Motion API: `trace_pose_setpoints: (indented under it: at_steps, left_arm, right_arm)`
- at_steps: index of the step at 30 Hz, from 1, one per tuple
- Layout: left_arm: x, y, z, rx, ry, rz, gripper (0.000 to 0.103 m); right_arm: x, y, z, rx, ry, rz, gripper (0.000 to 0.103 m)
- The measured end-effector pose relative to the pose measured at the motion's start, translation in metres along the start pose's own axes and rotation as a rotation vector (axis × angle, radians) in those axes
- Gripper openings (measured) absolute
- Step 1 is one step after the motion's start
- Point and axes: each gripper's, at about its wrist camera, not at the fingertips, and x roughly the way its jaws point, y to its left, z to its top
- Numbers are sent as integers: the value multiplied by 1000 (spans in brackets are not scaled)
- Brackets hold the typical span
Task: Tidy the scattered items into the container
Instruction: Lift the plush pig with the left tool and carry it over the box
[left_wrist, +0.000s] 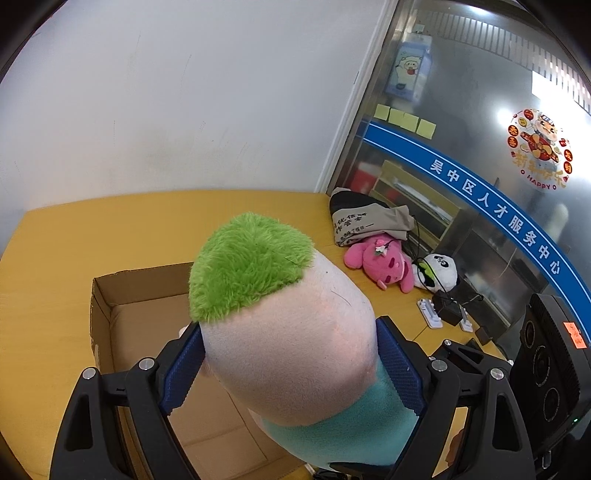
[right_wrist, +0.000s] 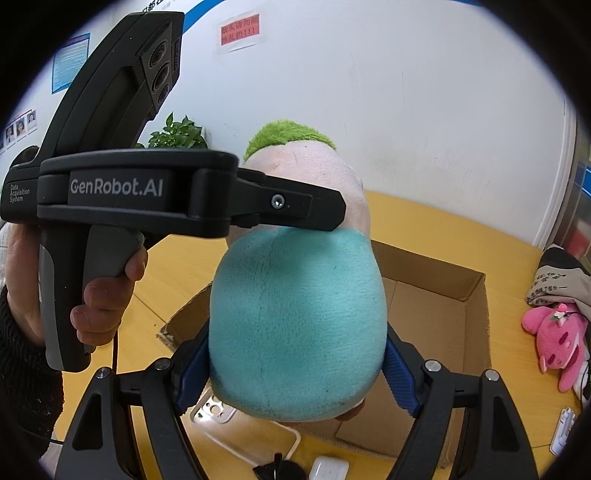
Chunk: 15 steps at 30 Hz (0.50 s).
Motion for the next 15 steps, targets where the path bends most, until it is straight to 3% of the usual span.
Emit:
trace_pose_setpoints:
  at_steps: [15]
  left_arm:
    - [37, 80, 25, -33, 83, 31, 90]
  right_arm:
    - [72, -13, 28, 56, 64, 57, 80]
